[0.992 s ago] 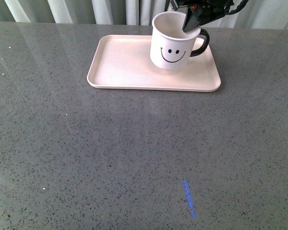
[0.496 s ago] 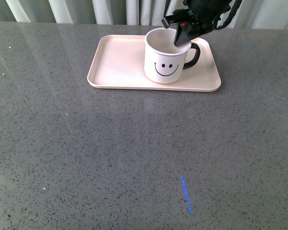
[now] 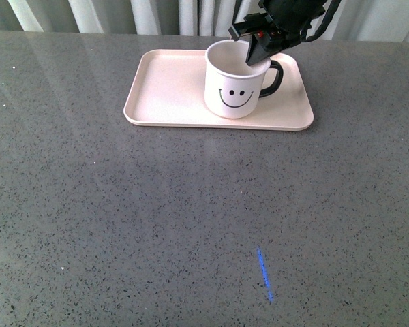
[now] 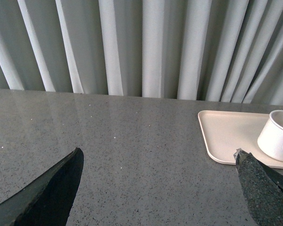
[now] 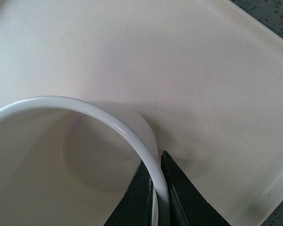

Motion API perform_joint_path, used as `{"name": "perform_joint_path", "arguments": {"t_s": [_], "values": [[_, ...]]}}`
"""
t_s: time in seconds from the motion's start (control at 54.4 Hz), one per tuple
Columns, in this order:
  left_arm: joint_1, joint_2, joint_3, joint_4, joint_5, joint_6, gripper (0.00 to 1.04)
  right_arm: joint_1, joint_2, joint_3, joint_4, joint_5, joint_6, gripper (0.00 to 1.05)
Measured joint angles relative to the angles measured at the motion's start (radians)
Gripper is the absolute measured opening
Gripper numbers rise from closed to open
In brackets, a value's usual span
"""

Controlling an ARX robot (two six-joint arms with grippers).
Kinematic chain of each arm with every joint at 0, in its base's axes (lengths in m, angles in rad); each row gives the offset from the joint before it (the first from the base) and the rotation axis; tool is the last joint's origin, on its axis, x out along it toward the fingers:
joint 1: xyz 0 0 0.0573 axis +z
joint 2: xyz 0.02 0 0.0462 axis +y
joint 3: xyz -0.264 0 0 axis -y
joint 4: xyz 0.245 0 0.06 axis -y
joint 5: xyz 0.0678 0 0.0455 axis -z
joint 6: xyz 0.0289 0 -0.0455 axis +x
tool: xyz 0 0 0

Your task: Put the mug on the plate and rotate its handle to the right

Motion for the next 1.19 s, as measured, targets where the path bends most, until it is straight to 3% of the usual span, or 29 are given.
{"name": "perform_joint_path", "arguments": {"t_s": [0.165, 0.257, 0.515, 0.754, 0.956, 1.195], "values": [[0.000, 0.000, 0.000, 0.000, 0.000, 0.000, 0.96, 0.000, 0.011, 0.017, -0.007, 0.000, -0.001, 0.02], [0.000, 0.000, 0.000, 0.000, 0.000, 0.000, 0.96, 0.000, 0.015, 0.018, -0.007, 0.003, -0.002, 0.12], [0.000, 0.000, 0.000, 0.000, 0.000, 0.000, 0.96, -0.003, 0.019, 0.026, -0.013, 0.001, -0.016, 0.52], [0.000, 0.000, 0.000, 0.000, 0.000, 0.000, 0.96, -0.014, -0.006, 0.014, 0.023, 0.005, -0.052, 0.97], [0.000, 0.000, 0.000, 0.000, 0.000, 0.000, 0.96, -0.039, -0.183, -0.138, 0.159, -0.077, -0.042, 0.96], [0.000, 0.000, 0.000, 0.000, 0.000, 0.000, 0.96, -0.041, -0.238, -0.172, 0.170, -0.087, -0.040, 0.96]]}}
